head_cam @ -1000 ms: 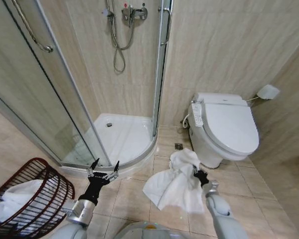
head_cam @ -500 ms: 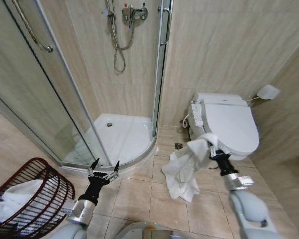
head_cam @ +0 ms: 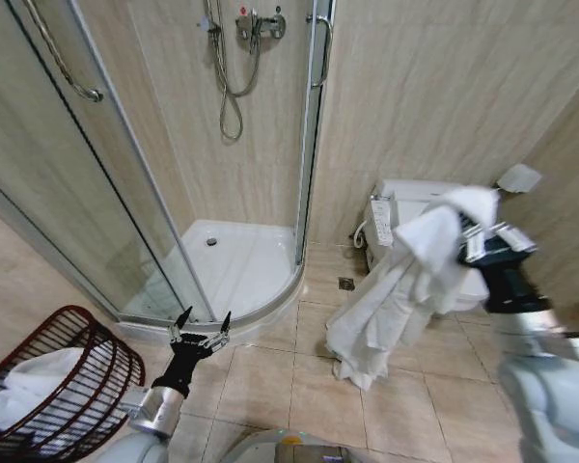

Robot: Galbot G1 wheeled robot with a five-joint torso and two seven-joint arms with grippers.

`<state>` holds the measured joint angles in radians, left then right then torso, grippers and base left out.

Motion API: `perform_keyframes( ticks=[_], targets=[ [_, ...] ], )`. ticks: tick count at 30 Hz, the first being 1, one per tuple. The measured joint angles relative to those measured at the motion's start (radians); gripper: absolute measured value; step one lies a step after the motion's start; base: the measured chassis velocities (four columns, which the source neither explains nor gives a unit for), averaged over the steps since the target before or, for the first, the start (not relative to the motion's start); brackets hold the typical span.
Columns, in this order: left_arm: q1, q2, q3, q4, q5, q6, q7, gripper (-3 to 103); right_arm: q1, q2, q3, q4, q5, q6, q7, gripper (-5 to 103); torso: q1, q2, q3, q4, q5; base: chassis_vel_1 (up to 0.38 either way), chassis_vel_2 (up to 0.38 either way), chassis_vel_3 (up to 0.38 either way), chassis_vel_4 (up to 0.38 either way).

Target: Discard the used towel into the hamper.

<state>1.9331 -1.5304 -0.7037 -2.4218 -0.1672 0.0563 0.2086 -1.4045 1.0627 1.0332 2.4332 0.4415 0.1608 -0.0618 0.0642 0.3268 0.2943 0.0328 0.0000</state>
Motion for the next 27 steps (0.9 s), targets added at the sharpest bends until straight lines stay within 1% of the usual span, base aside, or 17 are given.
perform_keyframes(
  ticks=[9,15,17,27],
  targets=[
    [0.0,0.0,0.0,0.0,0.0,0.0,0.0,100,0.002,-0.027,0.066,0.046,0.076,0.022,0.033,5,0.0,0.0,0.0,0.0,0.0,0.0,0.0,0.0,0.0],
    [0.0,0.0,0.0,0.0,0.0,0.0,0.0,100,0.005,-0.047,0.111,0.056,0.092,0.042,0.039,5,0.0,0.0,0.0,0.0,0.0,0.0,0.0,0.0,0.0],
    [0.0,0.0,0.0,0.0,0.0,0.0,0.0,100,0.002,-0.049,0.142,0.067,0.101,0.05,0.042,5,0.0,0.0,0.0,0.0,0.0,0.0,0.0,0.0,0.0],
    [0.0,0.0,0.0,0.0,0.0,0.0,0.0,100,-0.009,-0.059,0.212,0.071,0.127,0.054,0.073,5,0.0,0.0,0.0,0.0,0.0,0.0,0.0,0.0,0.0]
  ],
)
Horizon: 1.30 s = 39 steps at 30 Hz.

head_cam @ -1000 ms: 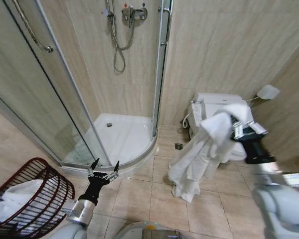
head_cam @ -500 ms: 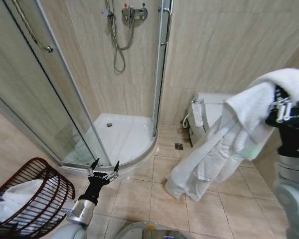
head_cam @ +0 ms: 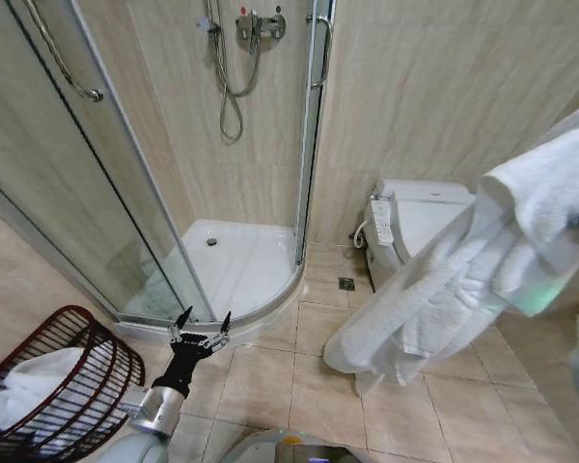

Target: Discard the used towel into the hamper.

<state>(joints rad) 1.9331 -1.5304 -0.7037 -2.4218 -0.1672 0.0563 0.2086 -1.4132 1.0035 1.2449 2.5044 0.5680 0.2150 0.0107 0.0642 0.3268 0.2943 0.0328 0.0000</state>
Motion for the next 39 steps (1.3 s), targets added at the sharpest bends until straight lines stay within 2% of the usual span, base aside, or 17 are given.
perform_keyframes(
  ticks=[9,14,39],
  targets=[
    [0.0,0.0,0.0,0.0,0.0,0.0,0.0,100,-0.014,0.004,0.043,-0.001,0.002,0.011,0.009,5,0.0,0.0,0.0,0.0,0.0,0.0,0.0,0.0,0.0],
    [0.0,0.0,0.0,0.0,0.0,0.0,0.0,100,-0.018,-0.001,0.074,-0.002,0.018,0.02,0.003,5,0.006,0.014,0.008,0.0001,-0.0001,0.0,0.0,0.0,0.0],
    [0.0,0.0,0.0,0.0,0.0,0.0,0.0,100,-0.006,0.005,0.077,-0.018,0.017,0.035,-0.026,5,0.047,0.127,0.08,0.0001,0.0,0.0,0.0,0.0,0.0]
  ],
)
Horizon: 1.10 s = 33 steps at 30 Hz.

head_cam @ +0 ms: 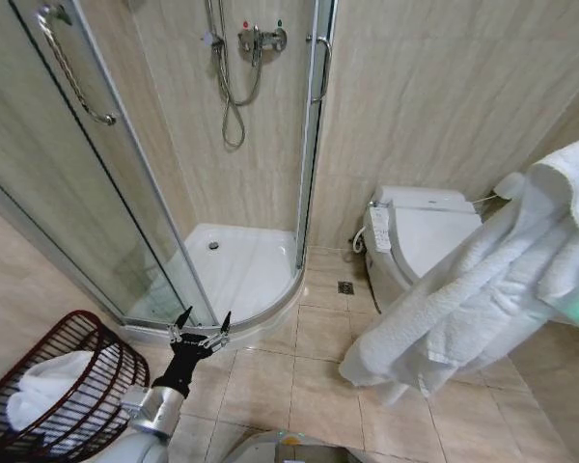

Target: Discard the used towel into the hamper.

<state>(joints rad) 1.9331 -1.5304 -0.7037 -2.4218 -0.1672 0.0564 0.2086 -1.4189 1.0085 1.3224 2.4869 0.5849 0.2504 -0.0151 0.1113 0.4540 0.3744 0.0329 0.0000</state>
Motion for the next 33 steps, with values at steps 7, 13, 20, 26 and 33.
perform_keyframes(
  ticks=[7,13,20,26,33],
  targets=[
    [0.0,0.0,0.0,0.0,0.0,0.0,0.0,100,0.005,-0.001,-0.008,-0.006,-0.003,0.003,-0.003,5,0.009,0.026,0.017,0.0,0.0,0.0,0.0,0.0,0.0],
    [0.0,0.0,0.0,0.0,0.0,0.0,0.0,100,0.01,-0.003,-0.013,-0.008,-0.004,0.004,-0.006,5,0.018,0.049,0.031,0.0,0.0,0.0,0.0,0.0,0.0],
    [0.0,0.0,0.0,0.0,0.0,0.0,0.0,100,0.003,-0.002,-0.006,-0.01,-0.001,0.009,-0.011,5,0.032,0.08,0.048,0.0,0.0,0.0,0.0,0.0,0.0],
    [0.0,0.0,0.0,0.0,0.0,0.0,0.0,100,0.007,-0.013,0.005,-0.008,0.004,0.02,0.016,5,0.042,0.107,0.065,0.0,-0.0001,0.0,0.0,0.0,0.0],
    [0.0,0.0,0.0,0.0,0.0,0.0,0.0,100,0.002,-0.01,0.015,-0.004,0.012,0.025,0.012,5,0.053,0.134,0.08,0.0,0.0,0.0,0.0,0.0,0.0]
  ],
)
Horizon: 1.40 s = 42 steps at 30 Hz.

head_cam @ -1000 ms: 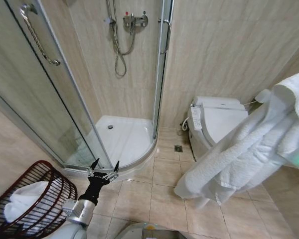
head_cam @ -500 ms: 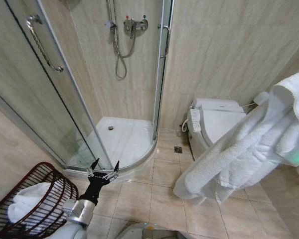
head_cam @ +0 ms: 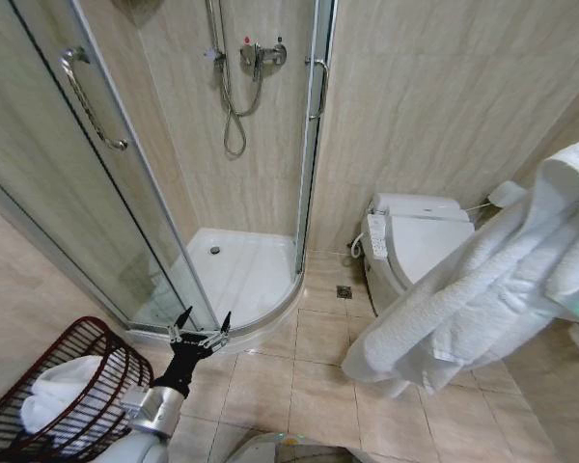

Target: Discard the used towel into the hamper.

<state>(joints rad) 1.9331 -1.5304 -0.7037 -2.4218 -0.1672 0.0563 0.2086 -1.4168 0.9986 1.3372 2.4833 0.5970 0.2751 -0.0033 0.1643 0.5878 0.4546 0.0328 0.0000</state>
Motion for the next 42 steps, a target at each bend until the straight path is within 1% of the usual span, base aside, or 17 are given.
perform_keyframes(
  ticks=[5,7,11,13,18,27,30,31,36,42],
  targets=[
    [0.0,0.0,0.0,0.0,0.0,0.0,0.0,100,-0.005,0.001,0.006,0.006,0.019,0.002,-0.012,5,0.007,0.019,0.012,0.0,-0.0001,0.0,0.0,0.0,0.0],
    [0.0,0.0,0.0,0.0,0.0,0.0,0.0,100,-0.003,-0.002,0.006,0.006,0.027,0.013,-0.019,5,0.012,0.032,0.02,0.0,-0.0001,0.0,0.0,0.0,0.0],
    [0.0,0.0,0.0,0.0,0.0,0.0,0.0,100,-0.003,-0.004,-0.002,0.016,0.077,-0.001,-0.013,5,0.019,0.049,0.03,0.0,-0.0001,0.0,0.0,0.0,0.0],
    [0.0,0.0,0.0,0.0,0.0,0.0,0.0,100,-0.003,-0.004,-0.002,0.016,0.085,-0.005,-0.013,5,0.023,0.059,0.036,0.0,0.0,0.0,0.0,0.0,0.0],
    [0.0,0.0,0.0,0.0,0.0,0.0,0.0,100,-0.005,0.001,-0.004,0.017,0.087,-0.008,-0.012,5,0.03,0.076,0.046,-0.0001,0.0,0.0,0.0,0.0,0.0],
    [0.0,0.0,0.0,0.0,0.0,0.0,0.0,100,0.001,-0.015,0.002,0.017,0.092,-0.01,-0.01,5,0.048,0.117,0.069,0.0,-0.0001,0.0,0.0,0.0,0.0],
    [0.0,0.0,0.0,0.0,0.0,0.0,0.0,100,0.004,-0.017,0.005,0.017,0.089,-0.01,0.003,5,0.054,0.133,0.079,0.0,0.0,0.0,0.0,0.0,0.0],
    [0.0,0.0,0.0,0.0,0.0,0.0,0.0,100,0.004,-0.017,0.005,0.017,0.089,-0.01,0.003,5,0.054,0.133,0.079,0.0,0.0,0.0,0.0,0.0,0.0],
    [0.0,0.0,0.0,0.0,0.0,0.0,0.0,100,0.01,-0.03,0.019,0.016,0.075,-0.003,0.007,5,0.066,0.16,0.094,0.0,0.0,0.0,0.0,0.0,0.0],
    [0.0,0.0,0.0,0.0,0.0,0.0,0.0,100,0.01,-0.033,0.022,0.016,0.068,-0.002,0.015,5,0.076,0.183,0.107,0.0,0.0,0.0,0.0,0.0,0.0]
  ],
)
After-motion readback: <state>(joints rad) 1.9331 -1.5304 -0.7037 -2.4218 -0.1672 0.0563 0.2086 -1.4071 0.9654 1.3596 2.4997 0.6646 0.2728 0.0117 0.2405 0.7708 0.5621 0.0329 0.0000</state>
